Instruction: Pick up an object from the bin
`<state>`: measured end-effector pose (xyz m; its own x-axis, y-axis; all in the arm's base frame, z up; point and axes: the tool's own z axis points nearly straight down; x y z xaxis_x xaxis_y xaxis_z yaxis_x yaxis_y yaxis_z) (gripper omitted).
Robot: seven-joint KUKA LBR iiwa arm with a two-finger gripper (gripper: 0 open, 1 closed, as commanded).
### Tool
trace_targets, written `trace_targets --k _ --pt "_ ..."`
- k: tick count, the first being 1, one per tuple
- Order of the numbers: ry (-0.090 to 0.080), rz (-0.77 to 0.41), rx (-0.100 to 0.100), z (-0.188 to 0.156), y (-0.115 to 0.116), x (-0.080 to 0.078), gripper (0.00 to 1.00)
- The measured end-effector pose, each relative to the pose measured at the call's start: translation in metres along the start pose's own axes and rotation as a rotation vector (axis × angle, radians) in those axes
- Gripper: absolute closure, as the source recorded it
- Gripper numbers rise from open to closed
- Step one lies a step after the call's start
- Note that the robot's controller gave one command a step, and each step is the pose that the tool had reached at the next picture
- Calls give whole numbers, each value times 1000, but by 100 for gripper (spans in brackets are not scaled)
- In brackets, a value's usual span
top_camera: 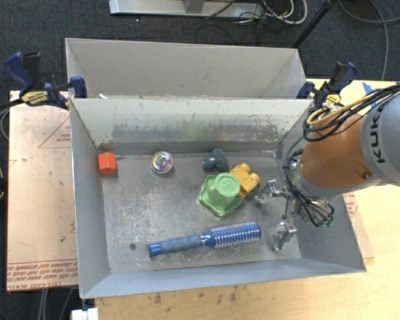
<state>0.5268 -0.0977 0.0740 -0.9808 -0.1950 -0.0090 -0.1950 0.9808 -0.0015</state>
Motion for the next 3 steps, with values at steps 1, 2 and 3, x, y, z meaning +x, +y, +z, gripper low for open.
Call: trace_targets --k 1,2,3 --pt "-14 -14 3 -6 61 25 0" --pt "-9 -12 2 -7 60 25 100" --pt "0 -7 1 -149 61 28 100"
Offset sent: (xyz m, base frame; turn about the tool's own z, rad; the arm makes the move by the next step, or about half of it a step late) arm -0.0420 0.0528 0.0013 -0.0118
